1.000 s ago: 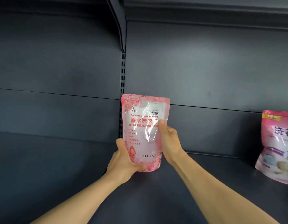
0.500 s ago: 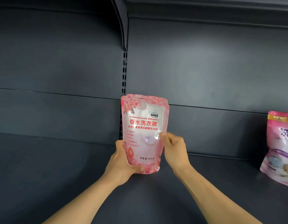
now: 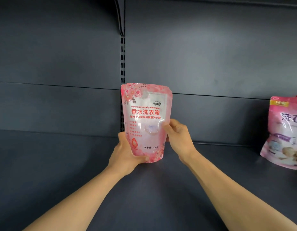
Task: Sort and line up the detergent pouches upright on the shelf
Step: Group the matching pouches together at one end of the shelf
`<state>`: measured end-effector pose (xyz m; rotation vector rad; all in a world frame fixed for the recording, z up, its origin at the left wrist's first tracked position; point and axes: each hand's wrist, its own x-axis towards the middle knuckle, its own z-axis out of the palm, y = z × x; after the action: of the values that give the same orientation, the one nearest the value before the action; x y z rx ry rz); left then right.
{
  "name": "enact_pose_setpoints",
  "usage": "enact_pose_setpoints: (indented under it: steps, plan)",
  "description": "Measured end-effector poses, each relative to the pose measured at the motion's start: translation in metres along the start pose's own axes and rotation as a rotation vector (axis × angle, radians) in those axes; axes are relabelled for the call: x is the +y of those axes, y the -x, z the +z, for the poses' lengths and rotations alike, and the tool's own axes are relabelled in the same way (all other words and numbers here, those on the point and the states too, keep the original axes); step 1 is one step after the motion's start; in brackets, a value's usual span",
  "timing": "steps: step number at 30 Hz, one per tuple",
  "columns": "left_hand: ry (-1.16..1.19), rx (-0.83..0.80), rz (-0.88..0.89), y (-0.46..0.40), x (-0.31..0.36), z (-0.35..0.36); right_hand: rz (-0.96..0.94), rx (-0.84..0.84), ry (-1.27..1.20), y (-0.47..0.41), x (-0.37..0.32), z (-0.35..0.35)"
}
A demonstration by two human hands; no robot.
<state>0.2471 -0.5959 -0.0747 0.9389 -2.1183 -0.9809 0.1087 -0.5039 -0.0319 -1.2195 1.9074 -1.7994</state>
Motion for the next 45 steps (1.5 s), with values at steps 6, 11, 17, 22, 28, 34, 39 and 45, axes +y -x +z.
enact_pose_setpoints:
  steps: [6,11,17,22,28,34,39,45]
  plan:
    - [-0.109,0.167,0.007,0.027,0.024,-0.010,-0.059,-0.030,0.211,0.039,-0.016,-0.036]
    - [-0.210,0.147,0.322,0.070,0.064,-0.007,-0.195,0.018,0.540,0.090,-0.026,-0.088]
    - [-0.337,-0.099,0.480,0.121,0.126,0.043,-0.280,0.054,0.819,0.154,-0.037,-0.171]
    - [-0.335,-0.182,0.520,0.172,0.188,0.111,-0.211,0.049,1.043,0.215,-0.039,-0.260]
    - [-0.308,-0.294,0.595,0.237,0.260,0.200,-0.083,0.111,1.113,0.283,-0.030,-0.380]
    - [-0.287,-0.366,0.627,0.275,0.310,0.267,0.010,0.222,1.112,0.327,-0.025,-0.474]
    - [-0.276,-0.379,0.676,0.279,0.348,0.309,0.052,0.338,1.070,0.338,-0.019,-0.532]
    - [-0.226,-0.388,0.749,0.264,0.395,0.363,0.065,0.509,0.922,0.317,-0.010,-0.589]
